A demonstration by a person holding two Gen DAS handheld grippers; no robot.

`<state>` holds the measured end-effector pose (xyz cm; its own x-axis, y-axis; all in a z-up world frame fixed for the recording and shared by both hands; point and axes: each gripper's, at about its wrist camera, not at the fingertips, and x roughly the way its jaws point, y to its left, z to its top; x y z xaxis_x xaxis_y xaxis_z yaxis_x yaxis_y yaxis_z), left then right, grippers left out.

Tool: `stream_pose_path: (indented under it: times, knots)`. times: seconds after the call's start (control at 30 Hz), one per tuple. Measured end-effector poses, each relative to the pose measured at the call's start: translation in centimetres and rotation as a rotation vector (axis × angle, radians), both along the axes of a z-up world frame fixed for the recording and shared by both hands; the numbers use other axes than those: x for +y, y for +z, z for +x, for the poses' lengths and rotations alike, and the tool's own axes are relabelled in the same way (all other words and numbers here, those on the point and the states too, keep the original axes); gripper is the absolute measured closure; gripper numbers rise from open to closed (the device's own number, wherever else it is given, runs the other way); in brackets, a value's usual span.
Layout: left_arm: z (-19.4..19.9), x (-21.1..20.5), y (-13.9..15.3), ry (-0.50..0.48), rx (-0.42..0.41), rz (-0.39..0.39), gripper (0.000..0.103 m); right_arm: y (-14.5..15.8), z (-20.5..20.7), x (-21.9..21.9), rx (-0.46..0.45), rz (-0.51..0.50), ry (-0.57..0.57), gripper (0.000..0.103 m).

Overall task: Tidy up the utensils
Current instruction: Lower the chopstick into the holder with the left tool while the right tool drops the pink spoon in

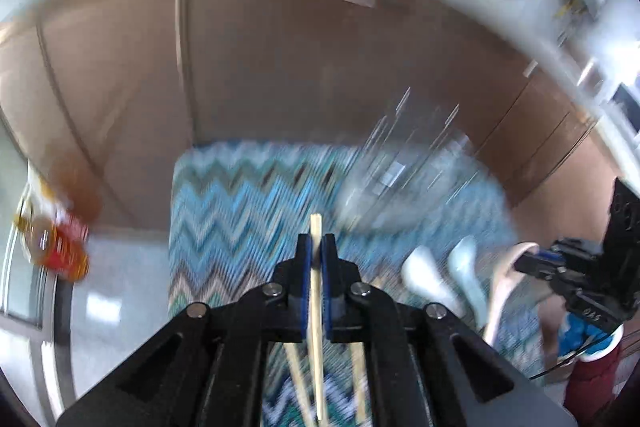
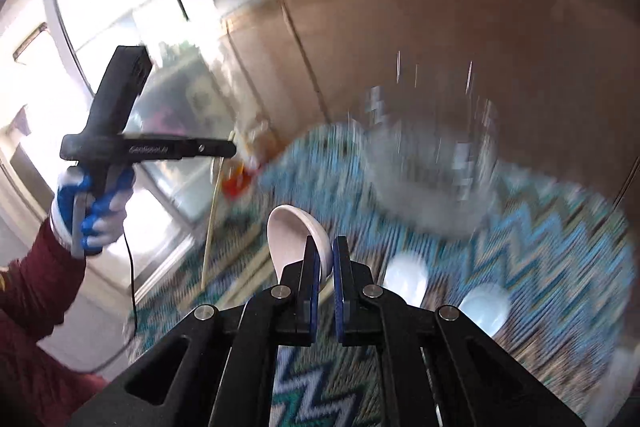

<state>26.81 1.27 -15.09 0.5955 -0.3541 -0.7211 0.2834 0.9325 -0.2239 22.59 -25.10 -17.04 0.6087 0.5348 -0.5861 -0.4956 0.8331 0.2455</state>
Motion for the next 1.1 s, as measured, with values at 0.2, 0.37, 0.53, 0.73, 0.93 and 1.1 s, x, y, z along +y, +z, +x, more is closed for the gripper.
stream_pose_path:
  times: [0.2,0.37,0.53,0.73,0.93,1.1]
  knots:
    - [-0.1,-1.0,9.6,0.032,-0.266,-0.148,0.099,7.9,0.8,-0.7,-0.248,-0.022,-0.163,0.097]
    - [2.3,-3.5,12.9,0.103,-0.418,-0.230,0.099,8.7,3.7,-0.6,-0.367,-0.084,-0.334,0.097]
    - [5.0,-6.5,10.8,0.173,-0.489,-0.211,0.099,5.7,6.4,-0.1,-0.414,-0.168,-0.436,0.096]
    - [7.3,-8.9,6.3,0.237,-0.499,-0.156,0.099,1.4,8.1,-0.2,-0.433,-0.225,-0.492,0.096]
    - [7.5,-10.2,2.7,0.260,-0.534,-0.076,0.099,-2.2,8.5,0.1,-0.403,-0.233,-0.492,0.091]
    - [6.3,-10.2,2.0,0.241,-0.540,-0.052,0.096,-2.0,7.2,0.4,-0.416,-0.231,-0.492,0.058]
